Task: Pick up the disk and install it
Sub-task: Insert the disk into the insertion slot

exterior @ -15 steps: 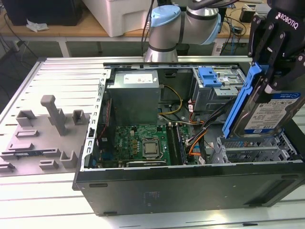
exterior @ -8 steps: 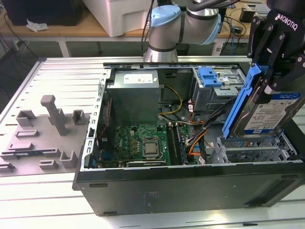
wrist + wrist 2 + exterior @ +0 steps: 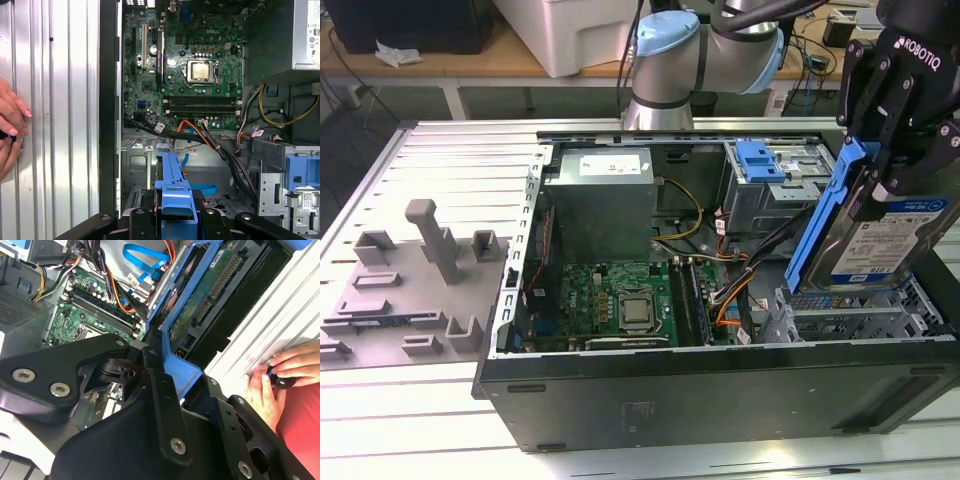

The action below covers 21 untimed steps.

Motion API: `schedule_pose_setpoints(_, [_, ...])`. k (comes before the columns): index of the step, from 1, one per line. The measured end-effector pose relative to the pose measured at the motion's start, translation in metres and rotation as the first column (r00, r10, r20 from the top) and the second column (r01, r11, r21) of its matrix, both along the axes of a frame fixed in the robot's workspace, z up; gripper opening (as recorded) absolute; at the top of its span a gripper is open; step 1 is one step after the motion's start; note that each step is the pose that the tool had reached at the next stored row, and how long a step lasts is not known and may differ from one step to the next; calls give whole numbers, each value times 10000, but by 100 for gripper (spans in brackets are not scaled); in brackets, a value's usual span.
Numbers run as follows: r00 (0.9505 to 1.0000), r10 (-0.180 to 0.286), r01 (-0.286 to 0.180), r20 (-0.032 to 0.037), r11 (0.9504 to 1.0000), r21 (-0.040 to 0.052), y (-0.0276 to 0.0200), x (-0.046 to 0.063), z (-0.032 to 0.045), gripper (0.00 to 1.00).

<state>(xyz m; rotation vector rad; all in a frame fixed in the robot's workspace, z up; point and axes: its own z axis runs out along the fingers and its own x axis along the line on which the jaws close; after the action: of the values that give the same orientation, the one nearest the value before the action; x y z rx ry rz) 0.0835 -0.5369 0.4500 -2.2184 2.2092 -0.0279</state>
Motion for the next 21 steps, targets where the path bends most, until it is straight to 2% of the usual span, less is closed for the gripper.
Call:
schedule_pose_setpoints(17, [10000, 0, 0, 0, 10000, 0, -2, 9, -56, 37])
schedule_pose_setpoints(21, [10000, 0, 0, -1, 10000, 0, -19, 9, -73, 37])
